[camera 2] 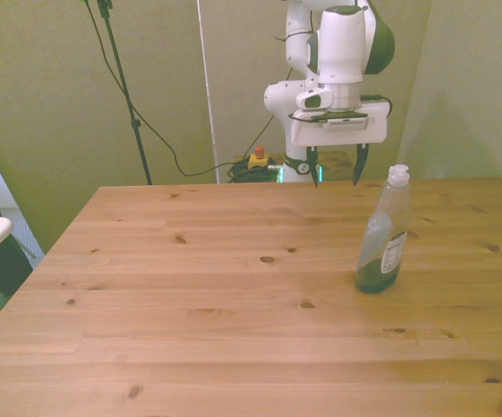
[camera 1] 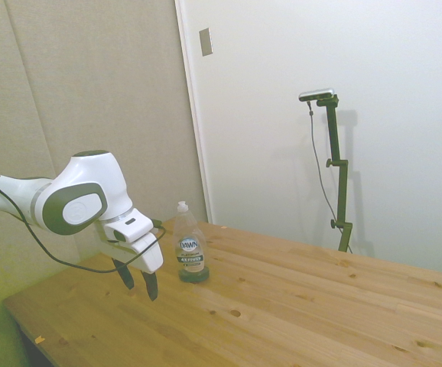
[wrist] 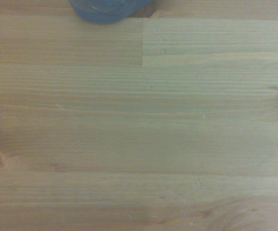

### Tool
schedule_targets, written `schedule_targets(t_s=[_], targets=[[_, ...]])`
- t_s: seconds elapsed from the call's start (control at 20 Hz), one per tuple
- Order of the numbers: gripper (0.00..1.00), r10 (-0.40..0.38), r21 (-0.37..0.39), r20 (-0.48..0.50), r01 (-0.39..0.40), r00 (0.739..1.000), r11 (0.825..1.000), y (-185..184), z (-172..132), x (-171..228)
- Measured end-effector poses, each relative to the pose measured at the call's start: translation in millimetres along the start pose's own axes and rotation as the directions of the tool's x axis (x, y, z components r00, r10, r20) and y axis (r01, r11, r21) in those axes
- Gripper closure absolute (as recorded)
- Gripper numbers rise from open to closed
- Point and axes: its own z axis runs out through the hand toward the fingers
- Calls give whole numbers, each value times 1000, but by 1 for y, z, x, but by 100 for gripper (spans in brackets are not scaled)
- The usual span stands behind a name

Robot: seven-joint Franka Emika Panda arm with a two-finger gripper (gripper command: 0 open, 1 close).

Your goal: Knock down the dish soap

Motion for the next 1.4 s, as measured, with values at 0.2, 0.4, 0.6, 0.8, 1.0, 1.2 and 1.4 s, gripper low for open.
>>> schedule_targets(t_s=[0.2,0.4,0.6,0.8,1.0,1.2,1.4], targets=[[100,-5,10,-18,5,1000,1000,-4,-9,7],[100,-11,16,-63,12,998,1000,-17,-39,33],[100,-31,11,-88,32,996,999,-40,-48,59],[100,-80,-4,-107,80,991,997,-63,-47,76],[100,-94,9,-115,96,989,995,-83,-40,92],[100,-96,40,-138,102,986,994,-96,-28,104],[100,-104,65,-138,114,985,991,-102,-18,107]])
